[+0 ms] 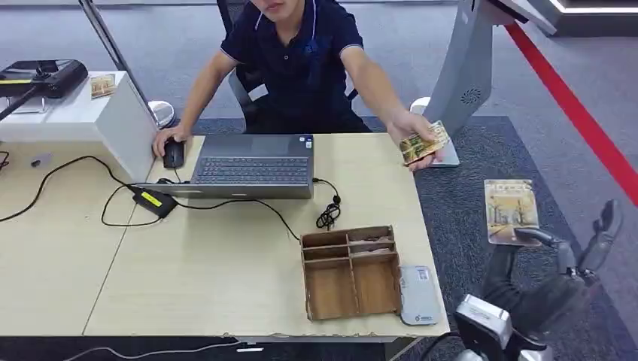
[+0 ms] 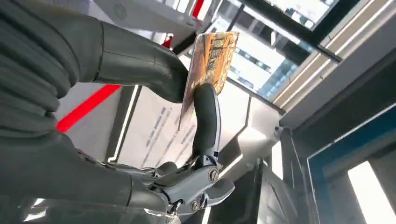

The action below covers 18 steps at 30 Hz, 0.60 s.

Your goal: Pass the card to the sensor for recognition and then transmit it.

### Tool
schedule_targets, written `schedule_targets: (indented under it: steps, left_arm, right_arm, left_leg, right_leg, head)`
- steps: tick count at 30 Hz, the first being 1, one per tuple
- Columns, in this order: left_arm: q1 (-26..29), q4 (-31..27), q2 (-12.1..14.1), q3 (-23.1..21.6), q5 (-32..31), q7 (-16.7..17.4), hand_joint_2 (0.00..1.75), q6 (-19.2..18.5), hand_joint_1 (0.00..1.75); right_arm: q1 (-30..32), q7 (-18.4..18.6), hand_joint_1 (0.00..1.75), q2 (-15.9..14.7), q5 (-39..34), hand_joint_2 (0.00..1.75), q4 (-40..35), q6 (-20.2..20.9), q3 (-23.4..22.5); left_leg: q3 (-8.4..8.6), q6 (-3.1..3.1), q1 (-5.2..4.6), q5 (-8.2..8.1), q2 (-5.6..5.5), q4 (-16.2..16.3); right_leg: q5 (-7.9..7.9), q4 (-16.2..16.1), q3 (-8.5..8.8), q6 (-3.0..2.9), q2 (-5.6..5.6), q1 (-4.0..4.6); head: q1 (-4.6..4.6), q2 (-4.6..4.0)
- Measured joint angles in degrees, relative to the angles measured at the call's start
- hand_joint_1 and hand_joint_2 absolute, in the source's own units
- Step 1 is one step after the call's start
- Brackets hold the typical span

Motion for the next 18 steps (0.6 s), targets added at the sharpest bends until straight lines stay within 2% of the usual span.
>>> schedule_targets:
  steps: [6,8,12,18]
  left_arm:
    - [-0.2,0.0,0.0,0.0,-0.4,-0.1,0.00,-0.4,0.00]
    - [-0.2,0.0,0.0,-0.3,1.1,-0.1,0.00,-0.2,0.00]
    - [-0.5,0.0,0.0,-1.3,1.6,-0.8,0.00,-0.4,0.00]
    - [-0.5,0.0,0.0,-1.7,1.3,-1.0,0.00,-0.5,0.00]
  right_arm:
    - [-1.4,-0.9,1.75,-0.1,-0.2,1.75,6.7,0.1,2.4]
    - [-1.8,-0.2,1.75,-0.2,-0.3,1.75,8.7,0.1,3.3]
    - [-2.9,-2.4,1.75,-0.2,0.1,1.75,14.3,0.1,4.6]
    - [-4.1,-2.1,1.75,-0.4,1.7,1.75,20.1,0.1,6.3]
  left_leg:
    - [-0.04,0.00,0.01,0.00,-0.03,0.0]
    - [-0.05,0.00,0.01,0.00,-0.05,0.0]
    - [-0.04,0.00,0.02,0.00,-0.05,0.0]
    - [-0.07,0.00,0.01,0.00,-0.08,0.0]
  right_leg:
    - [0.00,0.0,0.02,0.00,-0.01,0.00]
    - [0.00,0.0,0.01,0.00,-0.02,0.01]
    - [-0.01,0.0,0.02,0.01,-0.05,0.01]
    - [-0.01,0.0,0.02,0.01,-0.05,0.00]
  head:
    - [-0.02,0.00]
    - [0.00,0.00]
    - [0.02,0.00]
    - [0.00,0.00]
